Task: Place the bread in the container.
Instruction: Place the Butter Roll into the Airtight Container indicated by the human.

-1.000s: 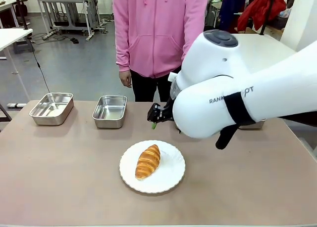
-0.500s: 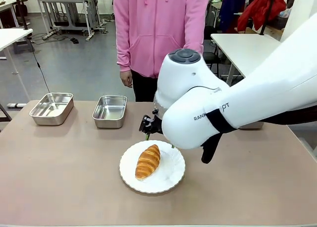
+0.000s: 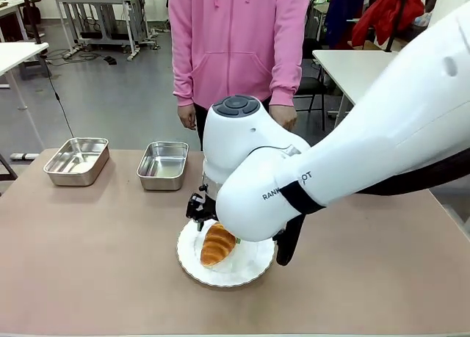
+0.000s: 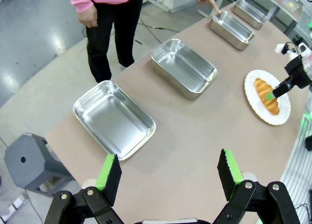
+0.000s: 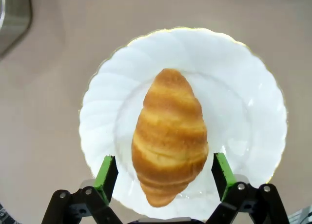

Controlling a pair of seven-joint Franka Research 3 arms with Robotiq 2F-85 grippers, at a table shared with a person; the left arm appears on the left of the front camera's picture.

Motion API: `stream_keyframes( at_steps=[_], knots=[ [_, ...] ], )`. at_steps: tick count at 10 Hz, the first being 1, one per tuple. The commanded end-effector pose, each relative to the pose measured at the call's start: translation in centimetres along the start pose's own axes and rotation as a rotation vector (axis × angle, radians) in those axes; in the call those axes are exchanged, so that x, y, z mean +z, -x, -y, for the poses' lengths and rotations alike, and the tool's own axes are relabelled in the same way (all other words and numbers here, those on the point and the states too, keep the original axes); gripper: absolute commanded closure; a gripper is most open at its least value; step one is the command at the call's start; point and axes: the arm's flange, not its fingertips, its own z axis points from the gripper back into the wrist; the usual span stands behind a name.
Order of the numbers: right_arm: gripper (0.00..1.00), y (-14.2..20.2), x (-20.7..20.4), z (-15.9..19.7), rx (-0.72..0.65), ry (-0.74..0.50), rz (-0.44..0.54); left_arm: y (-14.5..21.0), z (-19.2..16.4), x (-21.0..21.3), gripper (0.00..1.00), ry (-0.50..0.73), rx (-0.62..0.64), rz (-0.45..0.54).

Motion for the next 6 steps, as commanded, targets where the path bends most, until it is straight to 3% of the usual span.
stream_keyframes(
  at_steps=[1,5,6],
  knots=[
    [0.0,-1.05,-1.81,-1.09,-0.015,0.026,0.004,-0.08,0.25,-0.02,0.0,0.004,-0.005,0.01],
    [0.0,-1.09,-2.51,-0.73,0.009,0.037,0.021,-0.08,0.25,-0.02,0.0,0.004,-0.005,0.01],
    [0.19,-1.3,-2.61,-0.88,0.01,0.04,0.037,-0.08,0.25,-0.02,0.0,0.004,-0.005,0.01]
  ],
)
